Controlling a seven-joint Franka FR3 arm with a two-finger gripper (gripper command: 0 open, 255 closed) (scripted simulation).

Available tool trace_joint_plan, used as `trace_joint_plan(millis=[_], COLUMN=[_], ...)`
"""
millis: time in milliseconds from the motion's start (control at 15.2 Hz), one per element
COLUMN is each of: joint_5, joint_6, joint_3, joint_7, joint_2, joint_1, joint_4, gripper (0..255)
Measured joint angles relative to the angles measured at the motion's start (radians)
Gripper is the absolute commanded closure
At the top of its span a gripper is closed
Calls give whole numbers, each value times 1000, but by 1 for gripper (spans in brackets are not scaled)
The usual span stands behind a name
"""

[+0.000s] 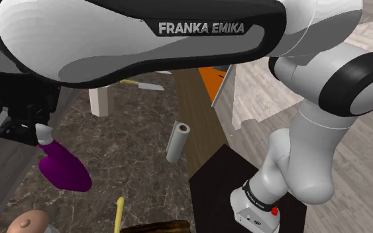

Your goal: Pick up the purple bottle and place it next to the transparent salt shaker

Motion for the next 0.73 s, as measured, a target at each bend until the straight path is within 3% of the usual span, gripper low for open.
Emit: trace_joint_plan(millis=[726], joint_5=[-8], joint_6=[141], joint_3=[-3], joint_7=[14], joint_2=[8], joint_1=[-4], joint_4=[-134], gripper=[255])
